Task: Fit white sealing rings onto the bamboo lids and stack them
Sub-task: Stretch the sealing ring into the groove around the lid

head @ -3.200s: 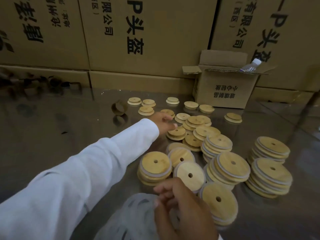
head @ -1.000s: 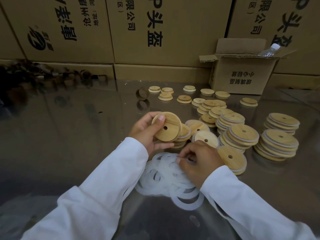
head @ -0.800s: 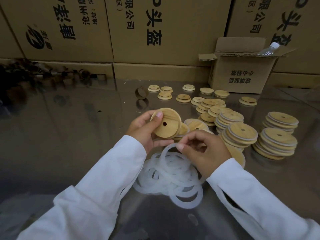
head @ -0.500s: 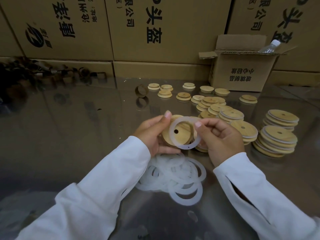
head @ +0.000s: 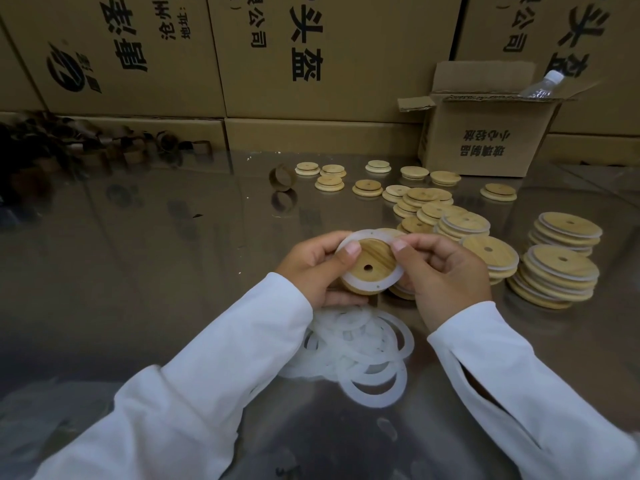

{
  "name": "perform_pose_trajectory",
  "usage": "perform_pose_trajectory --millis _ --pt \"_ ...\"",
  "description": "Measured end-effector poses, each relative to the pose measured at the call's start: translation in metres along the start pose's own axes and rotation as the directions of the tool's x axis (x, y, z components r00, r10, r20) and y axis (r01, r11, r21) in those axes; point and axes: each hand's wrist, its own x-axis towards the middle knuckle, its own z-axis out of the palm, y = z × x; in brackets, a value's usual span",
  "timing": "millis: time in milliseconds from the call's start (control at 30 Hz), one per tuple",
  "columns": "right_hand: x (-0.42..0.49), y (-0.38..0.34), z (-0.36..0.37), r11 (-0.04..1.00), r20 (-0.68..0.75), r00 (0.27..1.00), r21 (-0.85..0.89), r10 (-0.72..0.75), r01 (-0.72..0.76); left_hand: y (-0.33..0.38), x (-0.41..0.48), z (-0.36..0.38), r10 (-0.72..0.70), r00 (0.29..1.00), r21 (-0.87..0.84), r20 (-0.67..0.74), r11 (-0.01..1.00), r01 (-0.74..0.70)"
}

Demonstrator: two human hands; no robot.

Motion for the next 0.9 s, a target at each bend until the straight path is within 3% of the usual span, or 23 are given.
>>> perform_pose_trajectory --millis 433,900 --pt "-0.0029 -0.0015 0.0024 0.994 0.031 0.994 -0.038 -0.102 0.103 0.0010 0.0000 0.0005 0.015 0.998 0.006 -0.067 1.000 -0.015" --pt "-0.0006 -0.0046 0.0048 0.999 0.004 1.000 0.033 0.008 -0.008 0.0032 0.0001 -0.0032 0.004 0.999 -0.048 -0.047 0.999 -0.007"
